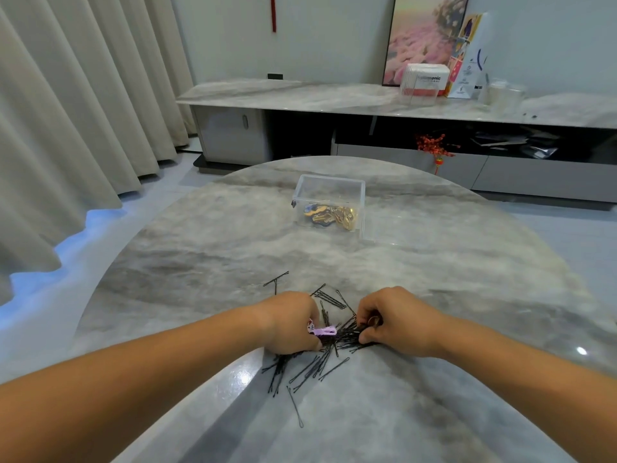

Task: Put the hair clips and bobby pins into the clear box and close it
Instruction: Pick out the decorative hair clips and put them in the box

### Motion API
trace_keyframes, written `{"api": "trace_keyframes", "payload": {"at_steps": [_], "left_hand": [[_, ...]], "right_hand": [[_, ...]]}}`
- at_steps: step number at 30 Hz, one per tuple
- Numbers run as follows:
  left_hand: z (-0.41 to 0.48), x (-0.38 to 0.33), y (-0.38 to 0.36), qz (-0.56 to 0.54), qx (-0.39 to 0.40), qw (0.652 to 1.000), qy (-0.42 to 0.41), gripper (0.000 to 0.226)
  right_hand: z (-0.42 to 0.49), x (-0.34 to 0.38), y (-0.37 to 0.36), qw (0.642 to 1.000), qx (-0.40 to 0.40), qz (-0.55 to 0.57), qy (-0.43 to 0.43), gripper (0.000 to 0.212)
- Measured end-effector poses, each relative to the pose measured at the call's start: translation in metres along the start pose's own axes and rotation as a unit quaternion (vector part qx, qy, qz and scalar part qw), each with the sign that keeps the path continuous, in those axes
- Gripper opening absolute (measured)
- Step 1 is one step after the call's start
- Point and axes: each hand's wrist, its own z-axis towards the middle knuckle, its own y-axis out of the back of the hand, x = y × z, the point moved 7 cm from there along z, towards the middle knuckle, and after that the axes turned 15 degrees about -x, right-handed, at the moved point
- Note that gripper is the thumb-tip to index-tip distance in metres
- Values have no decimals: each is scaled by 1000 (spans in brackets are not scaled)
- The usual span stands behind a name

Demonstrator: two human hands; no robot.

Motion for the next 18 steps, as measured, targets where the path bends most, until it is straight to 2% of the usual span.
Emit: {"api": "trace_keyframes", "payload": {"at_steps": [6,12,18], "left_hand": [[7,9,16,-84,-40,995,26,14],[13,24,27,-213,-57,971,96,19],[21,31,46,-316,-80,939,110,23]], "right_hand": [[6,-4,6,999,-16,18,-37,25],[10,-5,14,997,-21,38,-61,18],[23,-3,32,983,-12,146,-115,15]]}}
